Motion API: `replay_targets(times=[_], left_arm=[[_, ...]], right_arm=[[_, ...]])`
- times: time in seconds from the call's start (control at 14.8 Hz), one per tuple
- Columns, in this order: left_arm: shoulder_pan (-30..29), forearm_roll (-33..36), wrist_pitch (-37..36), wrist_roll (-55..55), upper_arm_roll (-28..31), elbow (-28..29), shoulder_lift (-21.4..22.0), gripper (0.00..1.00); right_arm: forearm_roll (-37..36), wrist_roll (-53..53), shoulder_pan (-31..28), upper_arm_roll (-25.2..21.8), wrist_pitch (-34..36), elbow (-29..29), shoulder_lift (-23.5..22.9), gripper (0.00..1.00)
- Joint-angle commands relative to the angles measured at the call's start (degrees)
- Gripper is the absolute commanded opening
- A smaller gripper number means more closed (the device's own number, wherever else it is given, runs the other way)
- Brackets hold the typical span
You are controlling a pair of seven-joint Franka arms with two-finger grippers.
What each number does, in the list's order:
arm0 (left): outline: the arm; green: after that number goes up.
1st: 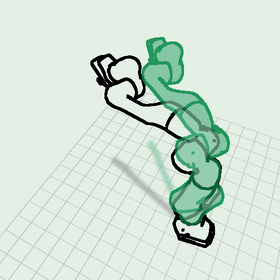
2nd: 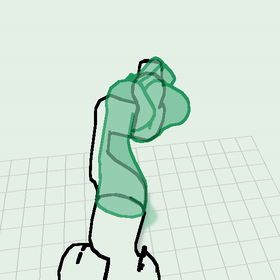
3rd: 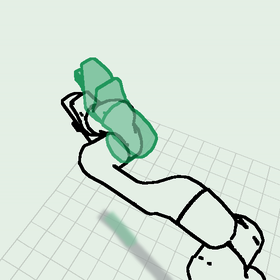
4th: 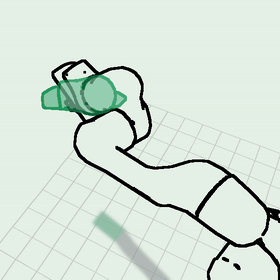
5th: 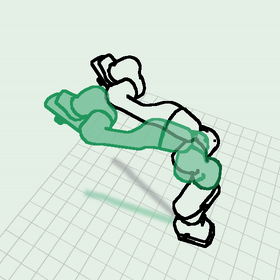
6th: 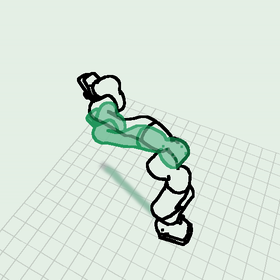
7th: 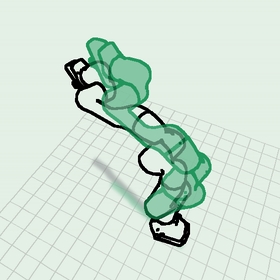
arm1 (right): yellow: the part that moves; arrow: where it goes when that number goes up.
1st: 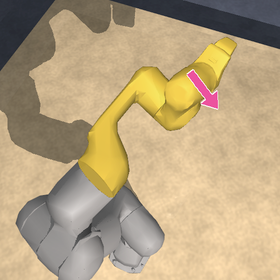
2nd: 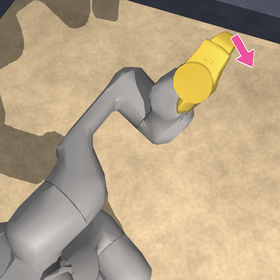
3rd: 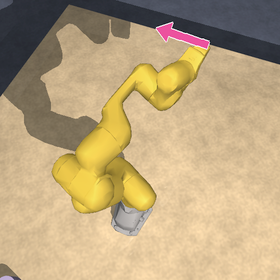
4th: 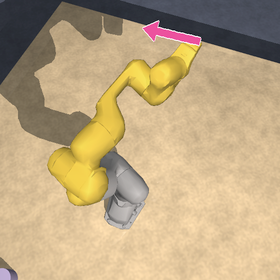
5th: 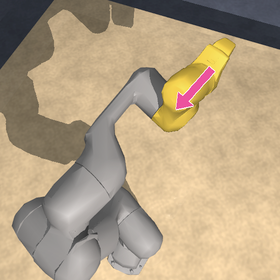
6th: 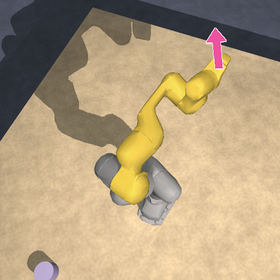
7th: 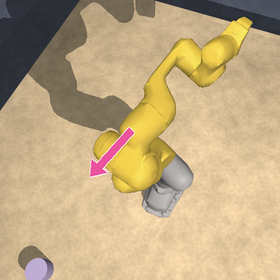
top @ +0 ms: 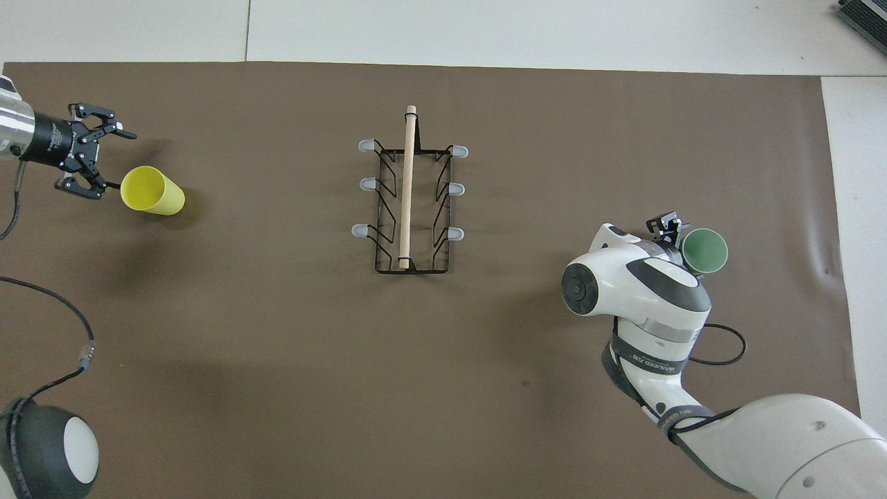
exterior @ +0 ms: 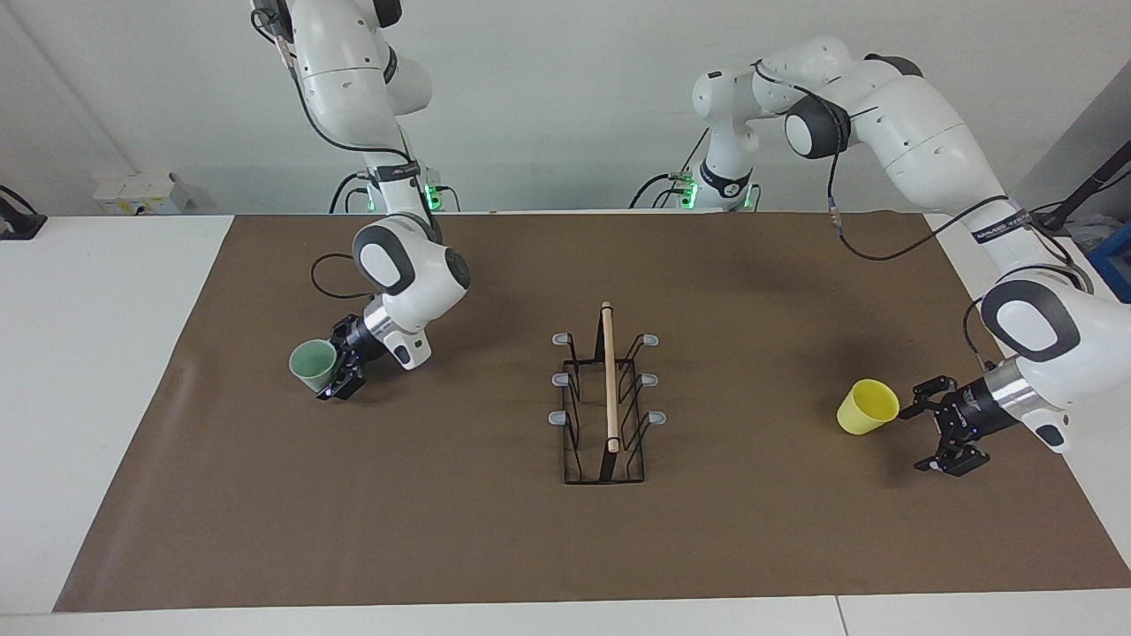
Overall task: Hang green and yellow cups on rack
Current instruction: 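Grasp the yellow cup with the left gripper while the right gripper grasps the green cup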
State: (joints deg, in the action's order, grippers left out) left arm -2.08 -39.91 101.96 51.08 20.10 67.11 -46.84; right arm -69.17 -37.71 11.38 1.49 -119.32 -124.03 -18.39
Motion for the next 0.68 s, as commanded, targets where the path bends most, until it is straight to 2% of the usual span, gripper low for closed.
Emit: replay_targets(times=[0.0,0.07,0.14,0.27,0.47,0.61], left_arm=[[1.98,-2.98,5.41,2.52,1.25,12.04,5.87,1.00],[3.04,-3.41,6.48,2.80,1.78,14.43,6.58,1.00],[2.79,-3.85,7.28,2.71,1.79,16.80,7.63,1.00],[2.08,-8.31,6.93,2.88,1.96,19.28,8.69,1.00],[1.90,-16.49,8.33,2.27,2.05,26.82,11.76,1.00],[2.34,-18.88,8.77,1.92,1.96,31.48,13.61,1.00]], right_arm=[[-2.02,0.89,-0.84,0.36,-1.62,-2.09,1.69,0.83],[-2.02,0.89,-0.84,0.36,-1.97,-2.09,1.60,0.25],[-2.02,2.10,-0.75,0.36,-1.71,-2.27,1.69,0.00],[-2.02,4.14,-0.84,0.36,-1.01,-2.10,1.77,0.00],[-0.79,4.93,-0.57,0.53,0.48,-0.87,1.95,0.00],[6.11,4.84,-0.05,0.53,1.10,1.58,2.39,0.00]])
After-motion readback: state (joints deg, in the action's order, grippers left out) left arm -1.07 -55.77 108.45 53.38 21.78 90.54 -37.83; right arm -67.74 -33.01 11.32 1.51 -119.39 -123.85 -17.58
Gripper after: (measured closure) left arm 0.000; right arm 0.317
